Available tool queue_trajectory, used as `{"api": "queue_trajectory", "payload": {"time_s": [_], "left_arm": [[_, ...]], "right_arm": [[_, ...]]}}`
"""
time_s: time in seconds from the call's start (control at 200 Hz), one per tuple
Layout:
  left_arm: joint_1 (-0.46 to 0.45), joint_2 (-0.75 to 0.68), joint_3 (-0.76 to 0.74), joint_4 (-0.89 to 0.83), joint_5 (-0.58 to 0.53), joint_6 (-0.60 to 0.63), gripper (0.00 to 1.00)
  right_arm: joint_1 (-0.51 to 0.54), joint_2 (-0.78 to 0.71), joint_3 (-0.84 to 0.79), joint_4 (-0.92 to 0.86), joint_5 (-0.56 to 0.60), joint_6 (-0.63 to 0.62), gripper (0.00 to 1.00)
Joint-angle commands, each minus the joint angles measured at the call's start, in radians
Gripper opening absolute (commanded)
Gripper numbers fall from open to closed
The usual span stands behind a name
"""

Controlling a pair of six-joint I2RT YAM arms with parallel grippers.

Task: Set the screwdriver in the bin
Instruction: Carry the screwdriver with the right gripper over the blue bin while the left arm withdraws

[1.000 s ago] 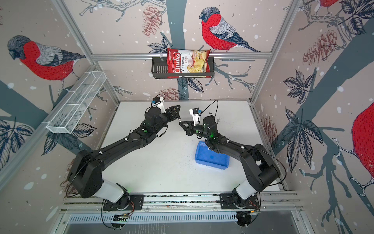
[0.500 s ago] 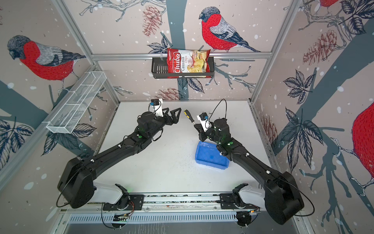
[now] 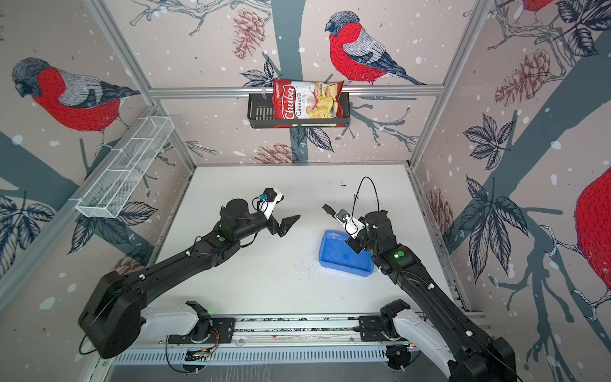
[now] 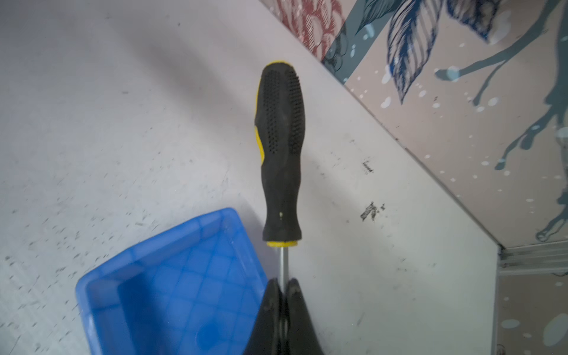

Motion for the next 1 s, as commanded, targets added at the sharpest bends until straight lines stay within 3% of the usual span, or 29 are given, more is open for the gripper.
{"api": "queue_trajectory", "payload": {"time_s": [0.0, 0.14, 0.37, 0.795, 0.996], "left_arm": [[0.002, -0.019, -0.004, -0.123, 0.142, 0.195, 0.98], [0.002, -0.024, 0.007, -0.234, 0.211, 0.28, 0.99], [0.0, -0.007, 0.054, -0.359, 0.216, 0.336, 0.98], [-0.003, -0.006, 0.01, -0.287, 0.197, 0.322, 0.98], [-0.003, -0.008, 0.01, -0.291, 0.189, 0.324, 0.98]], "right_arm": [[-0.004, -0.003, -0.011, -0.117, -0.009, -0.04, 0.0], [-0.002, 0.011, -0.019, -0.187, -0.007, -0.059, 0.0], [0.014, 0.058, -0.075, -0.194, 0.075, -0.115, 0.0], [0.094, 0.266, -0.095, -0.104, 0.19, 0.002, 0.01], [0.101, 0.266, -0.121, -0.052, 0.217, 0.014, 0.12]]}}
